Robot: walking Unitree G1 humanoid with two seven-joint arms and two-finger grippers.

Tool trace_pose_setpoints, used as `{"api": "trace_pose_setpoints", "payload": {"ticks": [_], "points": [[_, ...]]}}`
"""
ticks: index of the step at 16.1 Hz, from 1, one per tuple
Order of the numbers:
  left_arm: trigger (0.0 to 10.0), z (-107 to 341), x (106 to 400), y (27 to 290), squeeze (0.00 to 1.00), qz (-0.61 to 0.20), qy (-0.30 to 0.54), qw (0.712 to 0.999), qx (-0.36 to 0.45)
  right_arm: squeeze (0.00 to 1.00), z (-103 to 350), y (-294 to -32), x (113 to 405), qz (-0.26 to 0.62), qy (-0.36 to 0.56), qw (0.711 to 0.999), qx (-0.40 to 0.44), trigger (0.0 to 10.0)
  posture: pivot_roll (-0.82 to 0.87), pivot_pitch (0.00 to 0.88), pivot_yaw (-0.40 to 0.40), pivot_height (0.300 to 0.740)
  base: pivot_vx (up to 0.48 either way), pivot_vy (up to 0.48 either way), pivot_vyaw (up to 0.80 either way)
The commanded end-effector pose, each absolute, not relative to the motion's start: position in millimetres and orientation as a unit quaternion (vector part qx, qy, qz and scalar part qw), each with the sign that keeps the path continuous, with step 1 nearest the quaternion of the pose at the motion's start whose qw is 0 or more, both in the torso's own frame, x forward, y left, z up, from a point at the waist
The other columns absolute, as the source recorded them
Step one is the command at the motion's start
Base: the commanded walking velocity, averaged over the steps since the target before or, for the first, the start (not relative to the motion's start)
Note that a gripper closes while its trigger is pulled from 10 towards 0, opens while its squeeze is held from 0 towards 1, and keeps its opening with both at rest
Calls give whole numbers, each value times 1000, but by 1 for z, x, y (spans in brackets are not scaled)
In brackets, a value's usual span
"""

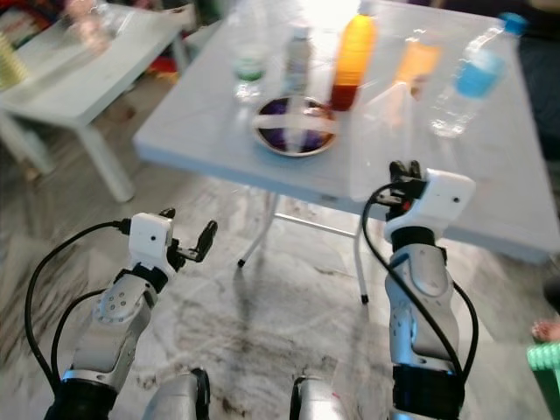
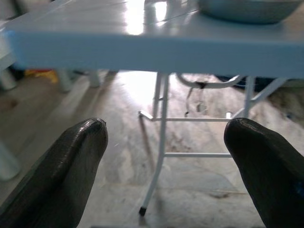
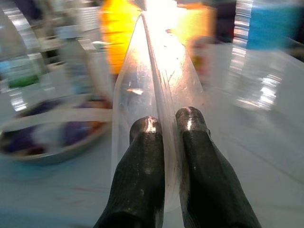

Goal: Restocking fridge

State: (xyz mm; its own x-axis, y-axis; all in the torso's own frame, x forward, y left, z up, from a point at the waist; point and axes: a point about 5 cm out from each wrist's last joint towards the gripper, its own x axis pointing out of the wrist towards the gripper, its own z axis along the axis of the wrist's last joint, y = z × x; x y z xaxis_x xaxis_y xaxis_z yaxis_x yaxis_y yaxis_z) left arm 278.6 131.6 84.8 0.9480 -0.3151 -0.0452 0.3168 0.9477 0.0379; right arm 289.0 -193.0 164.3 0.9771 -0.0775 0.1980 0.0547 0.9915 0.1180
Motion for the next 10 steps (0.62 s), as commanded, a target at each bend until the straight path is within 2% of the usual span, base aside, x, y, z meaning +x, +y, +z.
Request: {"api": "trace_pose_setpoints", "payload": {"ticks": [1,10], "points": [[10000,79,276,132,0,-158,29,987,22,0,175,-175,286,11,-129,991,42,10000,1,109,-19,740,0,0,800],[10000,76,280,135,0,-140,39,989,24,0,176,-145,281,98,-142,985,-13,10000,9,93,-25,740,0,0,800]]}}
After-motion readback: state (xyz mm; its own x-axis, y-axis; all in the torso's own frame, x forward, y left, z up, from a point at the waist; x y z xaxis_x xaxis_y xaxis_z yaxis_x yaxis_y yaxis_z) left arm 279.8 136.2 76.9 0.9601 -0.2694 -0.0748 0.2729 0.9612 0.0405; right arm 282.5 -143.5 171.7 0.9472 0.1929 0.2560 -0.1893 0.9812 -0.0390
